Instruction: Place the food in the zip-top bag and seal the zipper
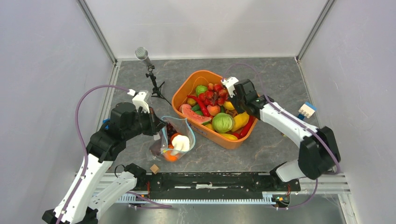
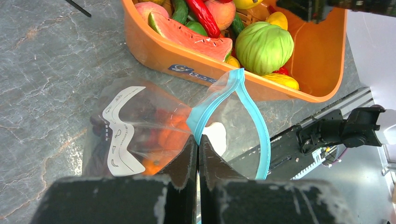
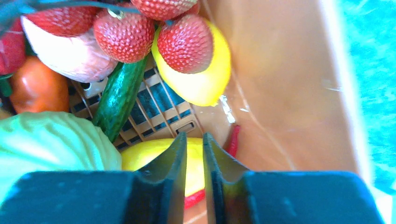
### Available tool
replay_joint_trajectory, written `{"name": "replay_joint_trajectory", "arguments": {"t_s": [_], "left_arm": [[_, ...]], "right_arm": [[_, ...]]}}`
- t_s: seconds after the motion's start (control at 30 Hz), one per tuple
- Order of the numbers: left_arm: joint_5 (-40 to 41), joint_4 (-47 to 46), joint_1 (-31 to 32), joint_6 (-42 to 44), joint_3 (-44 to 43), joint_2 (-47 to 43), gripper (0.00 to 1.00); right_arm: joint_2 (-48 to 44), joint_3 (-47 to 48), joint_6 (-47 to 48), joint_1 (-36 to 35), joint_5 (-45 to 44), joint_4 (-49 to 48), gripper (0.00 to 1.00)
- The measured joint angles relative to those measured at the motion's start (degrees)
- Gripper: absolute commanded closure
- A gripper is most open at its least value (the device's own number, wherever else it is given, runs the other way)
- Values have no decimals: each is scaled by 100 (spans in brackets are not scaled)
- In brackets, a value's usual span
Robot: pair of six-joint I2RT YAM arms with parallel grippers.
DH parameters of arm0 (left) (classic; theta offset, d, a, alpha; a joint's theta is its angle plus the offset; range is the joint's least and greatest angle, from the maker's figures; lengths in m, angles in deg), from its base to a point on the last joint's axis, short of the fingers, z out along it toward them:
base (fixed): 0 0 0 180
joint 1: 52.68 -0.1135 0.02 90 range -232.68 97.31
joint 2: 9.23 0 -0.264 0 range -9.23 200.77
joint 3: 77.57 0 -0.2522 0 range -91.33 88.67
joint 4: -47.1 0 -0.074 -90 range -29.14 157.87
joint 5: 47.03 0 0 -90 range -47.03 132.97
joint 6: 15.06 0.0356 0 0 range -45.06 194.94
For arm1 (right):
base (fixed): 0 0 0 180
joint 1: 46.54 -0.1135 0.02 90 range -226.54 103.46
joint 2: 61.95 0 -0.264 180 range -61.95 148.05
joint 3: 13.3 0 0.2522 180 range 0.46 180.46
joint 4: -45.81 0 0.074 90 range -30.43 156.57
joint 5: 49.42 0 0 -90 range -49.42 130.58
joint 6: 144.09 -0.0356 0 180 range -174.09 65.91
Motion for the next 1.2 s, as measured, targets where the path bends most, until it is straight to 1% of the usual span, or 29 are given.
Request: {"name": "replay_joint_trajectory", "arguments": {"t_s": [0.07, 0.1, 0.17, 0.27, 0.3, 0.33, 0.37, 0.43, 0.5, 0.6, 0.73, 0.87, 1.0, 1.03, 1.2], "left_arm": [[-2, 0, 0, 0, 0, 4, 97], [-2, -2, 0, 0, 0, 7, 97], [-2, -2, 0, 0, 0, 11, 96], [-4, -7, 0, 0, 0, 9, 97], [-4, -7, 0, 0, 0, 9, 97], [-4, -7, 0, 0, 0, 9, 96], [-4, -7, 0, 0, 2, 9, 97], [-7, -9, 0, 0, 2, 11, 97], [-9, -9, 0, 0, 2, 11, 97], [-9, -11, 0, 0, 2, 11, 97], [-7, -7, 0, 0, 2, -7, 96], [-4, 0, 0, 0, 2, -39, 97], [-7, 2, 0, 0, 2, -24, 97], [-7, 0, 0, 0, 2, -24, 97], [-7, 0, 0, 0, 2, -24, 97]], "right_arm": [[-310, 2, -28, 0, -55, -2, 50], [-472, 2, 2, -2, -98, -9, 46], [-649, 28, -26, -2, -214, -2, 44], [-632, 85, -109, 13, -391, -2, 42], [-599, 83, -164, 15, -431, 2, 34], [-553, 61, -240, 26, -452, -48, 29], [-516, -4, -356, 33, -461, -149, 29], [-498, -236, -597, 48, -455, -444, 29], [-496, -557, -911, 63, -420, -868, 23], [-457, -1082, -1491, 76, -396, -1641, 11], [-341, -1384, -2122, 162, -555, -2527, 5], [-210, -1786, -2734, 216, -625, -3469, 4], [175, -1808, -3156, 221, -647, -4039, 6], [280, -1781, -3237, 212, -673, -4157, 9], [673, -1766, -3611, 232, -647, -4566, 37]]}}
